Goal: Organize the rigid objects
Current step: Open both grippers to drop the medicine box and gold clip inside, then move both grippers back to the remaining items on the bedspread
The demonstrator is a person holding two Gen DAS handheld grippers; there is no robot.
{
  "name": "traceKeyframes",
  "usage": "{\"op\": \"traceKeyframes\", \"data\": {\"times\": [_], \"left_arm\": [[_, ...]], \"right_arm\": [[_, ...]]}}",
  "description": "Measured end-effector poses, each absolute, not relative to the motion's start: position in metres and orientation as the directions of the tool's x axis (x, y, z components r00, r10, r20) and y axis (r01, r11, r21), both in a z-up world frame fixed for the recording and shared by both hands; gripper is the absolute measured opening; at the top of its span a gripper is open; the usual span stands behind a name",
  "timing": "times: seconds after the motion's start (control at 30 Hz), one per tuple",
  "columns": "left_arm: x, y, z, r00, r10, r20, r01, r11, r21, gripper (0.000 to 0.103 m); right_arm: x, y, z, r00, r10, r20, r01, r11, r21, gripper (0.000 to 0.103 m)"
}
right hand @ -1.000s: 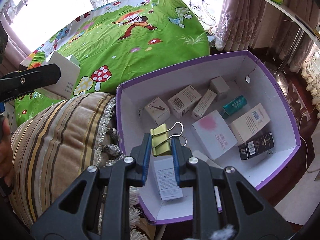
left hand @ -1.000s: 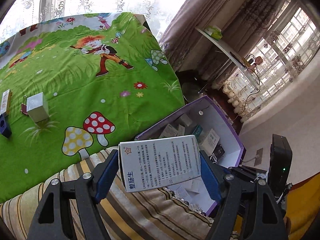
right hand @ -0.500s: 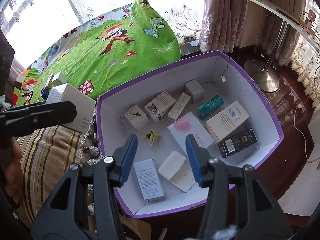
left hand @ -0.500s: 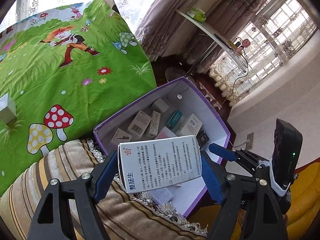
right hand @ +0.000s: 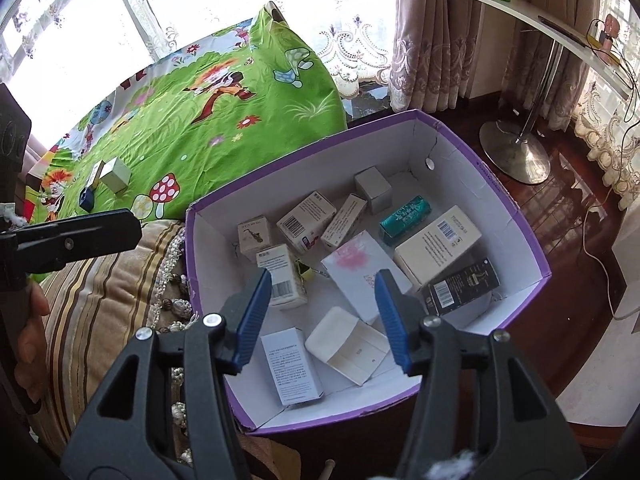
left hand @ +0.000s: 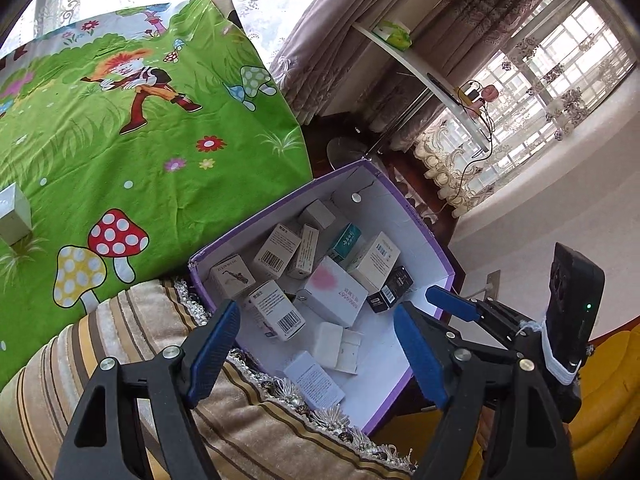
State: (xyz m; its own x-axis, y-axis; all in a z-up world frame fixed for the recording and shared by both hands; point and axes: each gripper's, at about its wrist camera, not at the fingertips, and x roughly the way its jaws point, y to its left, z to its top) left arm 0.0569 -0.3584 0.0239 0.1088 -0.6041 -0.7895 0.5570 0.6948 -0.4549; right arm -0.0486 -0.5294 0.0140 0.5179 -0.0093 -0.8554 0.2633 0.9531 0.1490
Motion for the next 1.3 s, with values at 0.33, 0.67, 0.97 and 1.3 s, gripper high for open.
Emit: {"op": "traceKeyframes", "data": {"times": [0.33, 0.67, 0.97, 1.3], "left_arm": [[0.062, -0.343, 0.032, 0.154, -0.604, -0.782, 0.553, 0.709, -0.438, 0.080], [0.090, -0.295, 0.047, 0.270, -0.583, -0.766, 0.497, 0.766, -0.408, 0.080], [0.125, -0.232, 0.051, 0.380, -0.534, -0.755, 0.393, 0.832, -0.391, 0.080], [0.173, -0.146, 0.053, 0.506, -0.440, -0.742, 0.202, 0.897, -0.394, 0.080]], "right_arm": [[-0.040, -0.512, 0.021, 0.527, 0.010, -0.850, 0.224, 0.963, 0.150, 0.059], [-0.019, -0.481, 0.029, 0.536, 0.037, -0.843, 0.152, 0.979, 0.139, 0.063], [0.010, -0.450, 0.039, 0.549, 0.064, -0.833, 0.095, 0.986, 0.139, 0.066], [0.052, -0.411, 0.053, 0.571, 0.094, -0.816, 0.029, 0.991, 0.134, 0.070]]}}
